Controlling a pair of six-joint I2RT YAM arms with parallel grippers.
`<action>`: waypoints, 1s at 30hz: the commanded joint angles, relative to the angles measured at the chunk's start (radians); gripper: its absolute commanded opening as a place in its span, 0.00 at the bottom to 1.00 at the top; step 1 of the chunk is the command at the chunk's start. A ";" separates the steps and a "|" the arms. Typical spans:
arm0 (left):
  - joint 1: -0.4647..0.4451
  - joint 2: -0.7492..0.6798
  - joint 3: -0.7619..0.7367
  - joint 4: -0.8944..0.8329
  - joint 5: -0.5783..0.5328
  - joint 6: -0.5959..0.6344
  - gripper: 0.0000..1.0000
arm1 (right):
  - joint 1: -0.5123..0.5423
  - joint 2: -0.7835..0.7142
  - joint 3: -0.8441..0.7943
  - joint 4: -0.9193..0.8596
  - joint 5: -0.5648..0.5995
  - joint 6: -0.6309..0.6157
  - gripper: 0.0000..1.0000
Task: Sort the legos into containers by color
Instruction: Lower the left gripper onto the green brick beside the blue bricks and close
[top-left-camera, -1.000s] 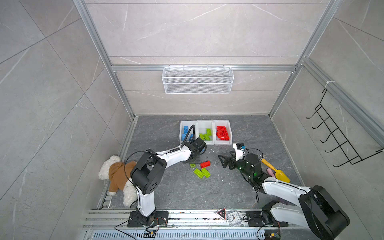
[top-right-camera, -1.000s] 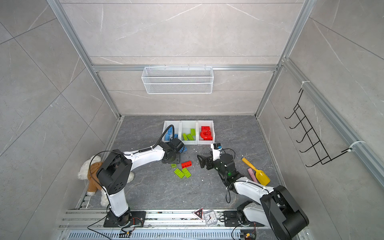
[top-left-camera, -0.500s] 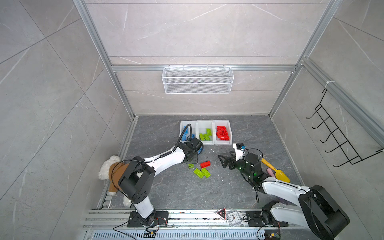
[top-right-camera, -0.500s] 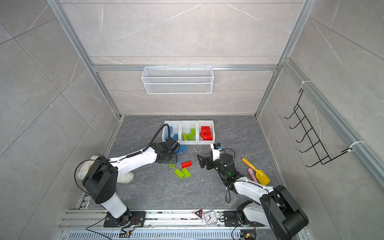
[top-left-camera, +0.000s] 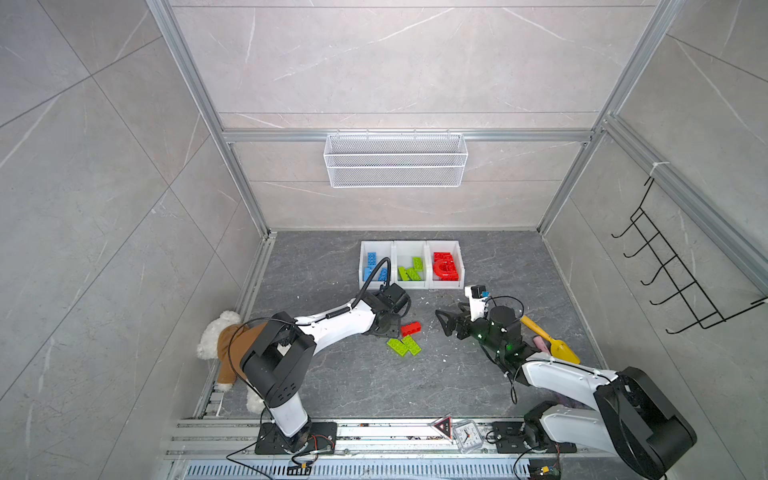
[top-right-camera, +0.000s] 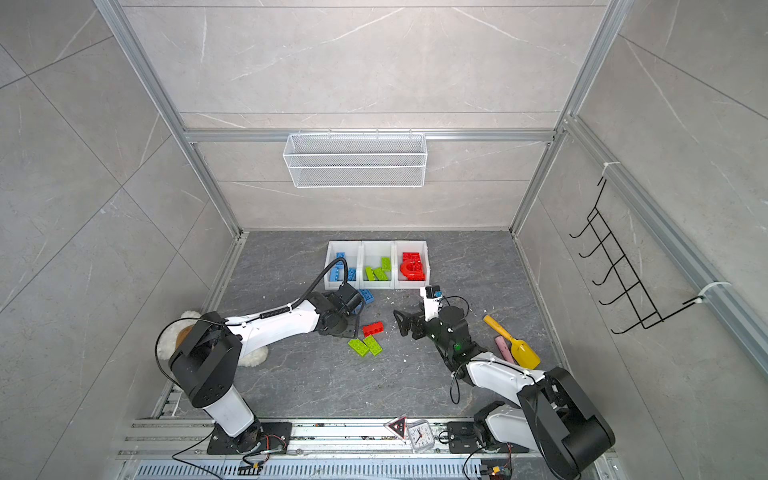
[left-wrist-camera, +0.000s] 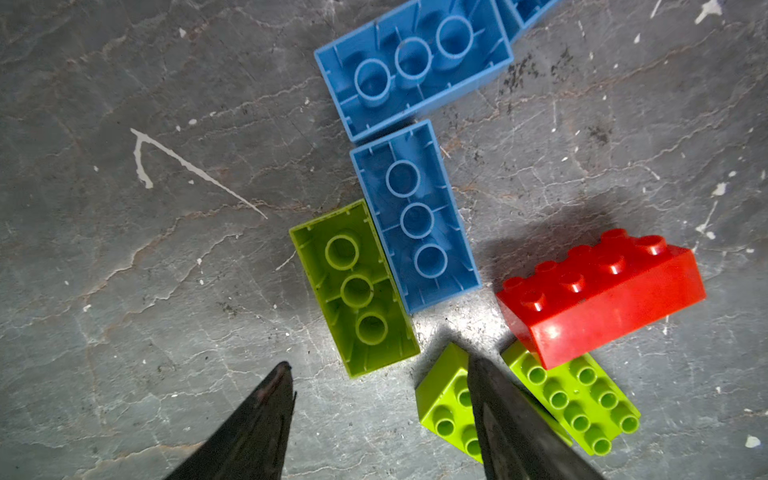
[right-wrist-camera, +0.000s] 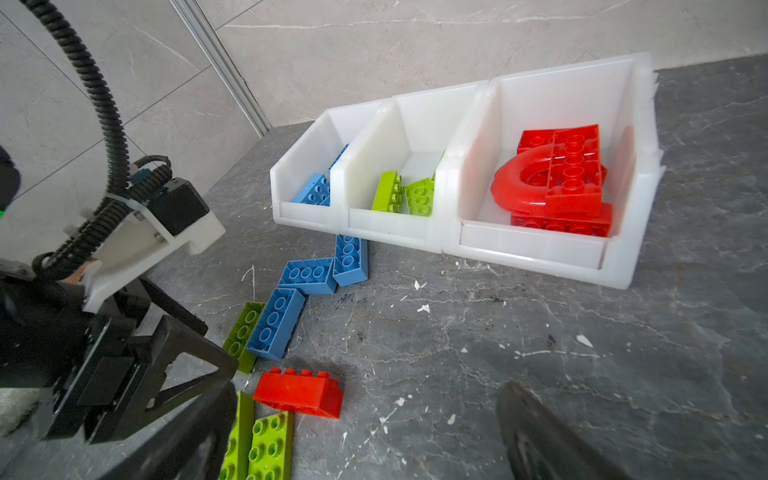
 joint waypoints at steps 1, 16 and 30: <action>0.001 0.034 0.012 -0.006 -0.025 -0.015 0.70 | -0.003 0.006 0.026 0.011 -0.010 0.009 1.00; 0.010 0.037 -0.013 -0.021 -0.124 -0.015 0.70 | -0.003 0.003 0.026 0.006 -0.010 0.009 1.00; 0.075 -0.007 -0.089 0.034 -0.129 -0.002 0.68 | -0.004 0.001 0.029 0.001 -0.010 0.006 1.00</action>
